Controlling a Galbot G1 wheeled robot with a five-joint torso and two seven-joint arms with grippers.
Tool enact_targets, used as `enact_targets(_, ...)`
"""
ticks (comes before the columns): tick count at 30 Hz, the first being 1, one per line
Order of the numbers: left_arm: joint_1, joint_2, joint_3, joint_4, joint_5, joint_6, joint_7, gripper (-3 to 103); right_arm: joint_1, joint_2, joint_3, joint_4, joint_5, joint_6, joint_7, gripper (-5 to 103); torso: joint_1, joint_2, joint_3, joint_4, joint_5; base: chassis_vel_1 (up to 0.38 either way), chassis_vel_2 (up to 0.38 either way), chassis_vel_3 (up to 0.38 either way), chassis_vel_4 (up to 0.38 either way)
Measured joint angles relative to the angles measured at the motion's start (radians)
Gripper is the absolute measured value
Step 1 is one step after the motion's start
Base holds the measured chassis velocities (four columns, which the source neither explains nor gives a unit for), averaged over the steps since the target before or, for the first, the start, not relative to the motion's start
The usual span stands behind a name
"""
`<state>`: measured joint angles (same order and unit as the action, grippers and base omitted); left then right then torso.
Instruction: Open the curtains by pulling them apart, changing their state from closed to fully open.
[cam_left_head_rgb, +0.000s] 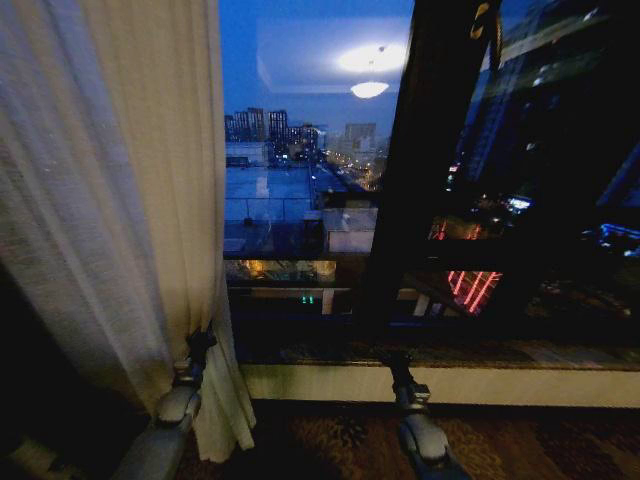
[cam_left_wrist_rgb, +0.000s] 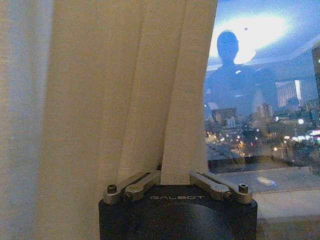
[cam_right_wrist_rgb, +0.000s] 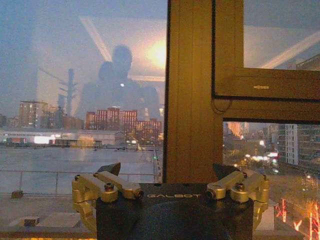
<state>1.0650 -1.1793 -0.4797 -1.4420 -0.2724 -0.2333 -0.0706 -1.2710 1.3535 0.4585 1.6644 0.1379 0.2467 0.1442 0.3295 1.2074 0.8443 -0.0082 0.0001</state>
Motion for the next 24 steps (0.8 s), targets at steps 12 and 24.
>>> enact_targets(12, -0.018, 0.006, 0.001, 0.01, -0.006, -0.002, 0.0, 0, 0.0, 0.0, -0.001, 0.0, 0.0, 0.0, 0.0, 100, 0.0, 0.0, 0.0, 0.0003, 0.0001, 0.242, 0.217, -0.226, -0.233)
enact_targets(24, -0.031, 0.016, 0.013, 0.035, -0.007, -0.005, 0.002, 0, 0.0, 0.0, 0.0, 0.0, 0.0, 0.0, 0.0, 100, 0.0, 0.0, 0.0, -0.0002, 0.0004, 0.056, 0.05, -0.044, -0.049)
